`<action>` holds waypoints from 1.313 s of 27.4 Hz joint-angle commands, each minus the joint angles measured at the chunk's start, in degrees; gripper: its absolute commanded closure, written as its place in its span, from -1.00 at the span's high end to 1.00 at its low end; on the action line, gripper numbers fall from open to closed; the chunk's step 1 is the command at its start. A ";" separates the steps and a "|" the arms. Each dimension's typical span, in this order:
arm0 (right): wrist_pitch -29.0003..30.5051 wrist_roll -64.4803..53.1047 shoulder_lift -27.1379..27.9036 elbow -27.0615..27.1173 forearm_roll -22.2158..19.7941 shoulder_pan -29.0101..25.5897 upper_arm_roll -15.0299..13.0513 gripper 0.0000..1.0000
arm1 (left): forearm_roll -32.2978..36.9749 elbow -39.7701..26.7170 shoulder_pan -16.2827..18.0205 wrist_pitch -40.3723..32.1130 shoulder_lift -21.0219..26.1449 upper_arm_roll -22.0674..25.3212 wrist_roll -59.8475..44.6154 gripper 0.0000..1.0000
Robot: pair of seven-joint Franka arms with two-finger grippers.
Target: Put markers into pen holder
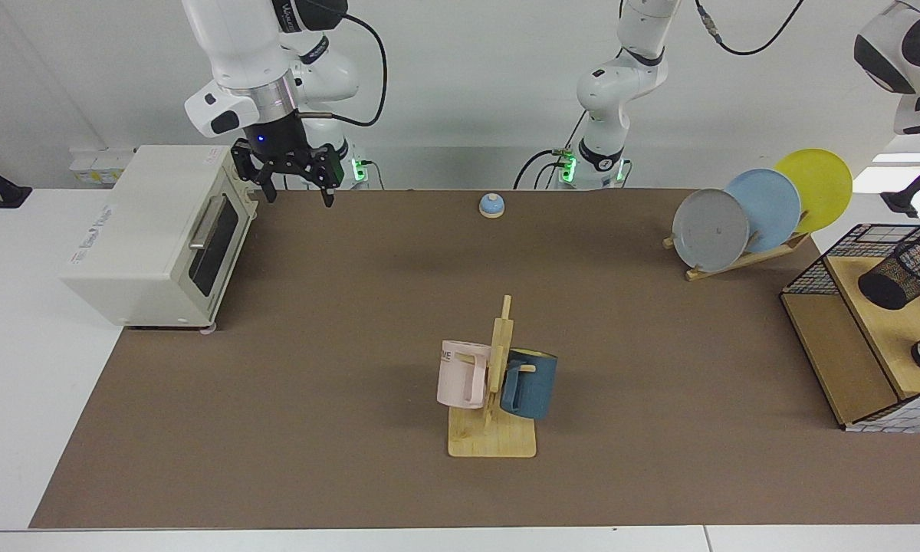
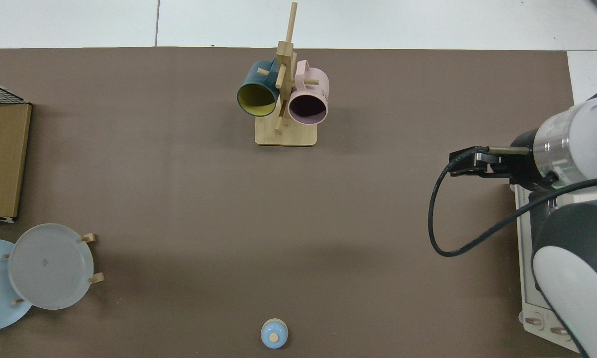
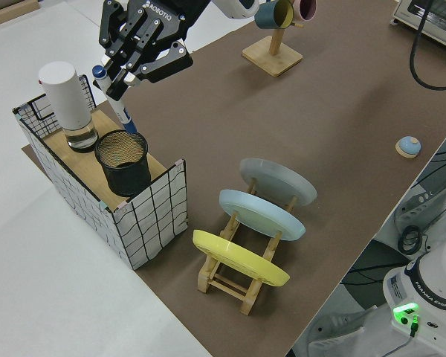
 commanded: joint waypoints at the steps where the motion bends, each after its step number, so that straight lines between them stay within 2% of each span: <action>1: 1.43 0.18 -0.40 -0.98 0.78 -0.89 0.50 1.00 | 1.31 1.77 0.07 1.72 3.30 -0.37 0.59 -1.00; 9: 1.43 0.27 -0.31 -0.89 0.78 -0.89 0.50 1.00 | 2.27 1.77 1.21 6.20 5.06 -0.28 -0.11 -1.00; 21: 1.43 0.27 -0.40 -0.89 0.78 -0.89 0.50 1.00 | 1.92 1.68 1.04 10.07 5.67 -0.37 -1.25 -1.00; 36: 1.43 0.18 -0.40 -0.89 0.86 -0.89 0.50 1.00 | 2.27 1.77 0.16 11.83 9.10 0.42 -4.07 -1.00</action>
